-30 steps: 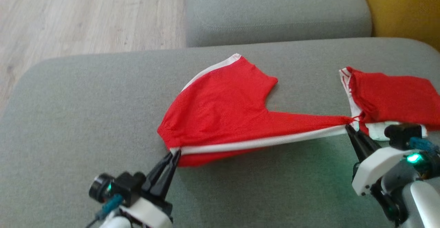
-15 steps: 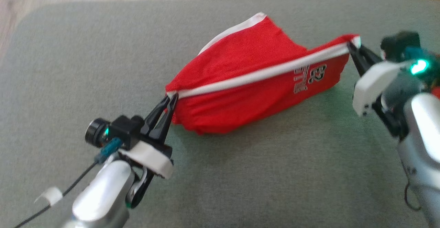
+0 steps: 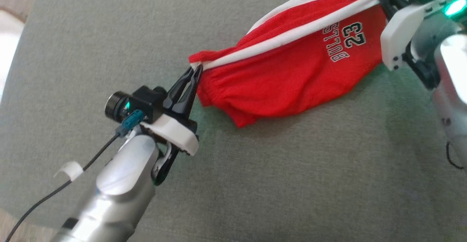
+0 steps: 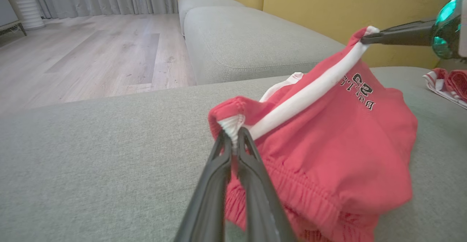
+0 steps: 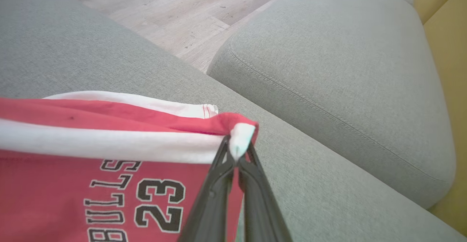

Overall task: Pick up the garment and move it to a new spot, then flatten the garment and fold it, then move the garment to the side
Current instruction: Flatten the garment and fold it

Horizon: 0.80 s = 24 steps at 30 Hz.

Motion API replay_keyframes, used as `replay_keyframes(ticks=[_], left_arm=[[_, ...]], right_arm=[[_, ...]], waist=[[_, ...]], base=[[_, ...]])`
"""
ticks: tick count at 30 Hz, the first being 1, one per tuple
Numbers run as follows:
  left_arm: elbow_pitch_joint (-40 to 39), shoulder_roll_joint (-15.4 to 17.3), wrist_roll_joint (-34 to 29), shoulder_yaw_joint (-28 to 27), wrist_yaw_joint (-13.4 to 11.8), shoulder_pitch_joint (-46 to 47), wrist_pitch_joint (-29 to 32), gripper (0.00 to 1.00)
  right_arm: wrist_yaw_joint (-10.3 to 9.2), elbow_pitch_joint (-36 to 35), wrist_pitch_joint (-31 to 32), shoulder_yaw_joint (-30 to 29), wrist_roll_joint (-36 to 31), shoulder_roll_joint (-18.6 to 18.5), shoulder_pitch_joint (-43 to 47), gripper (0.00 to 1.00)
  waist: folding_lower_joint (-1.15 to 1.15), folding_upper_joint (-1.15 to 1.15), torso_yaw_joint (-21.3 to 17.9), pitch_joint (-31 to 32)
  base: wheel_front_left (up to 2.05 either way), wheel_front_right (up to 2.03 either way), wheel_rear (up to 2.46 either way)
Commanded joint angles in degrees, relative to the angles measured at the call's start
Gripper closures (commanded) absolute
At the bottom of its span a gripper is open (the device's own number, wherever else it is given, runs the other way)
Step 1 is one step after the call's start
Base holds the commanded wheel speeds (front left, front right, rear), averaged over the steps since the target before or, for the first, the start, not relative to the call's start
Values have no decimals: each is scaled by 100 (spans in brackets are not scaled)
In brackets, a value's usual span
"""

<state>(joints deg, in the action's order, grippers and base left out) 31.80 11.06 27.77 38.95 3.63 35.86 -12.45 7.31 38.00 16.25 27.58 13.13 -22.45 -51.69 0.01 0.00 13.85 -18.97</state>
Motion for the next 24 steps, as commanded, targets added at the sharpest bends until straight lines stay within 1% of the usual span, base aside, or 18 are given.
replay_keyframes(ticks=[1, 8, 13, 14, 15, 16, 17, 18, 24], left_arm=[[-61, 91, 47, -192, 19, 275, -90, 100], [357, -150, 1, -155, 117, 578, -202, 100], [612, -273, -34, -164, 153, 730, -235, 100], [657, -295, -34, -170, 162, 753, -239, 100], [701, -314, -34, -174, 172, 774, -242, 100], [735, -330, -36, -188, 178, 795, -245, 81], [762, -343, -38, -210, 180, 811, -247, 36], [785, -353, -41, -235, 180, 821, -249, 0], [748, -330, -108, -436, 154, 728, -253, 0]], right_arm=[[18, -65, -74, 62, 51, -32, -211, 100], [18, 659, -297, 383, 35, 21, -769, 100], [18, 1119, -478, 480, 52, 57, -1043, 100], [18, 1159, -569, 541, 44, 72, -1084, 26], [18, 1221, -643, 573, 28, 70, -1131, 0], [18, 1282, -711, 597, 42, 87, -1165, 0], [18, 1346, -786, 577, 87, 114, -1197, 0], [18, 1406, -871, 568, 107, 133, -1226, 0], [18, 1805, -1295, 508, 259, 259, -1245, 0]], waist=[[-1, 0, 165, -176], [-1, 0, 368, -459], [-1, 0, 452, -573], [-1, 0, 465, -588], [-1, 0, 474, -599], [-1, 0, 479, -606], [-1, 0, 481, -609], [-1, 0, 478, -609], [-1, 0, 368, -436]], base=[[0, 0, 0], [0, 0, 0], [0, 0, 0], [0, 0, 0], [0, 0, 0], [0, 0, 0], [0, 0, 0], [0, 0, 0], [0, 0, 0]])
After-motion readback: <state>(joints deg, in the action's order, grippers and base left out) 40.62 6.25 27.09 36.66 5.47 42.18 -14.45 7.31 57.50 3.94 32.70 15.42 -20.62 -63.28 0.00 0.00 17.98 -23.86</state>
